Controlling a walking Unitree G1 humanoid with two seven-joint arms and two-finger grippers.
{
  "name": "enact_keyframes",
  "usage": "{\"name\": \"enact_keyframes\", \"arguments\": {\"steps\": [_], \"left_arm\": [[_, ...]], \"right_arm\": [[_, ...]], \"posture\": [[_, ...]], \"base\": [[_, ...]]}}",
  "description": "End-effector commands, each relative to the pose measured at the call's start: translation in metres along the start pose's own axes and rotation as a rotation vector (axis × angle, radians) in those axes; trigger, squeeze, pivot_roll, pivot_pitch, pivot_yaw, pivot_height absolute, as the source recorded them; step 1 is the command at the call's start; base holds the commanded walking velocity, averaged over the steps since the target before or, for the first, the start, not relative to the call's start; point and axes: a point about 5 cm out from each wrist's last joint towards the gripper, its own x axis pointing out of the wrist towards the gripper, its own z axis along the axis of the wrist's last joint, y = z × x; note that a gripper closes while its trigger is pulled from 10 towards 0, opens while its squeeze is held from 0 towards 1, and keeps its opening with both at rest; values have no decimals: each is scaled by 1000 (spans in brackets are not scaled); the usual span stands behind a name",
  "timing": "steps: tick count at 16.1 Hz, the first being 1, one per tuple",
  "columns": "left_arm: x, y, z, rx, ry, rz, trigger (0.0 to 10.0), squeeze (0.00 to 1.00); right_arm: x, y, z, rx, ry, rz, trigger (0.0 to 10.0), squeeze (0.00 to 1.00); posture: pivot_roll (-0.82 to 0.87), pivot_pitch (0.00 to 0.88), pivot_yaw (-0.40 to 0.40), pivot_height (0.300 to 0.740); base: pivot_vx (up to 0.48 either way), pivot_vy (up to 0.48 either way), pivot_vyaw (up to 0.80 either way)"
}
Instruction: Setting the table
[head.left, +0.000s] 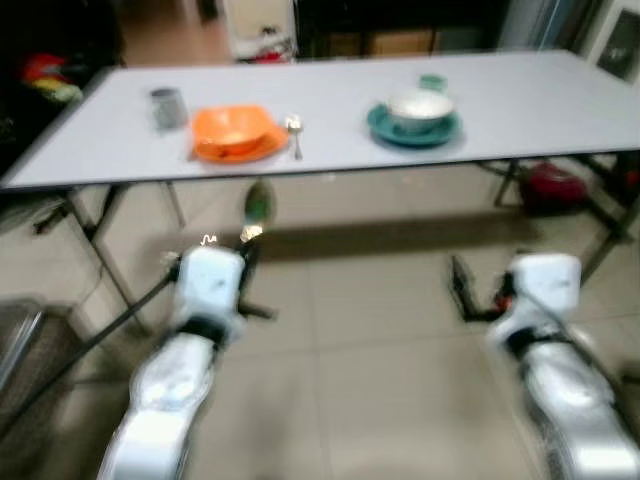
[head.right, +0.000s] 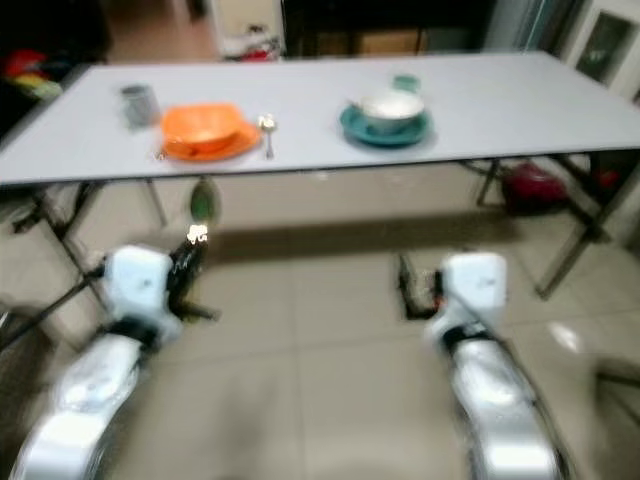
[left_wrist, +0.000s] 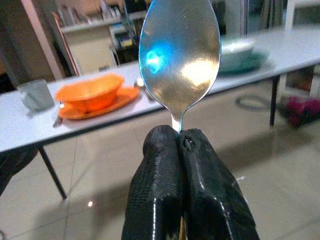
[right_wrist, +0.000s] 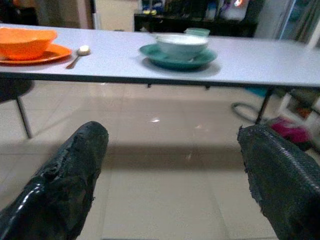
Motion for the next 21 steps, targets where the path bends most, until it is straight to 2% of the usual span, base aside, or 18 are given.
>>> {"name": "enact_keyframes", "arguments": {"steps": [1, 10, 14, 21], "left_arm": [[3, -8, 7, -5, -29, -27, 10000, 0], [11, -10, 11, 18, -45, -61, 10000, 0], [13, -8, 12, 24, -49, -62, 10000, 0], [16, -5, 14, 28, -55, -57, 10000, 0]], "right_arm": [[-1, -8, 3, -12, -9, -23, 10000, 0], [1, -9, 5, -8, -13, -43, 10000, 0], [3, -6, 6, 7, -21, -45, 10000, 0], [7, -4, 9, 10, -38, -37, 10000, 0]], "posture": [[1, 0, 26, 740], [-3, 0, 41, 740], [0, 0, 47, 740], [2, 0, 45, 740]], "base": [[386, 0, 0], [385, 0, 0], [386, 0, -691], [384, 0, 0]]}}
